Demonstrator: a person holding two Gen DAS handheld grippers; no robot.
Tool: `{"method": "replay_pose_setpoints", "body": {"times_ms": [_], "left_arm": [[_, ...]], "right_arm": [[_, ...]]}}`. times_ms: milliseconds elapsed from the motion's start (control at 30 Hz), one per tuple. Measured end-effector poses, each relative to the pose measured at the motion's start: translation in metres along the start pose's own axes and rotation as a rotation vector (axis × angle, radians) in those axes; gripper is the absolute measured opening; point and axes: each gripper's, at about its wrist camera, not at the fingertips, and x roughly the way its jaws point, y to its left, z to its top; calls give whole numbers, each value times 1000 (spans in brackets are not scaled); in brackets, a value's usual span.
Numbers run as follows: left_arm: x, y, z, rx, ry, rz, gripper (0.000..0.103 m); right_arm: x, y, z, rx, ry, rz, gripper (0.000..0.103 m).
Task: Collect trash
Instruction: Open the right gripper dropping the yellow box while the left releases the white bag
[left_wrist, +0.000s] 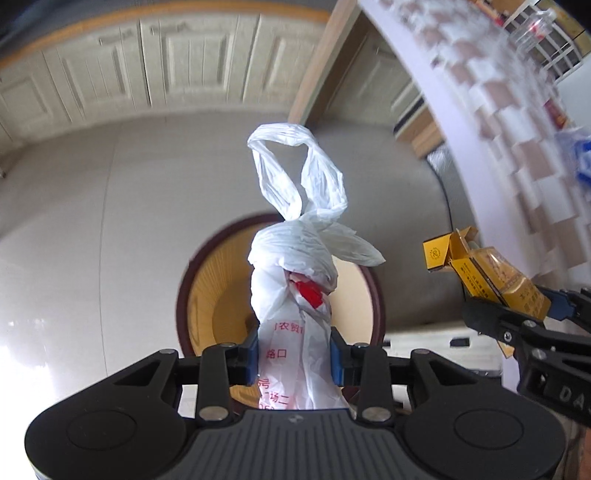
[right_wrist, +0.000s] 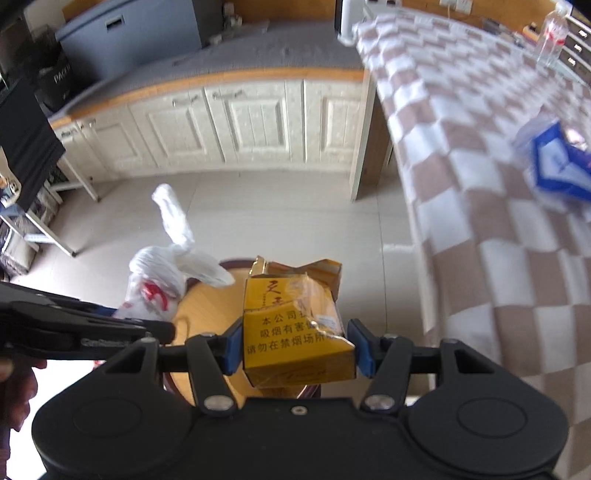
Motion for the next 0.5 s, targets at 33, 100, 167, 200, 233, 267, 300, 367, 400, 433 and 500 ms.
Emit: {"method": "replay_pose_setpoints", "body": {"times_ms": [33,100,167,200,233,267,300,367,400,433,500], "left_arm": [[8,1,-1,-4,20,1,37],[23,4,0,-14,54,2,37],[38,7,1,-24,90,-6,37],[46,9,1,-27,112,-10,37],[54,10,3,-30,138,-16,37],[63,12,3,-35,166,-21,37],[73,12,4,-41,196,-25,37],[91,18,4,-57,257,-38,38],[100,21,4,-65,280,-36,38],[108,25,5,-72,294,-27,38],[120,33,5,-87,300,-15,38]], "right_arm": [[5,1,-2,1,15,3,58],[17,3,-5,2,42,8,58],[26,5,-8,6,65,12,59],[31,6,-9,10,77,12,59],[36,6,-10,14,89,13,59],[40,6,-11,18,100,13,59],[43,7,-12,21,110,12,59],[49,6,-14,26,130,15,59],[52,6,-14,30,138,15,59],[56,5,-14,33,146,13,59],[64,5,-14,43,161,8,59]]}}
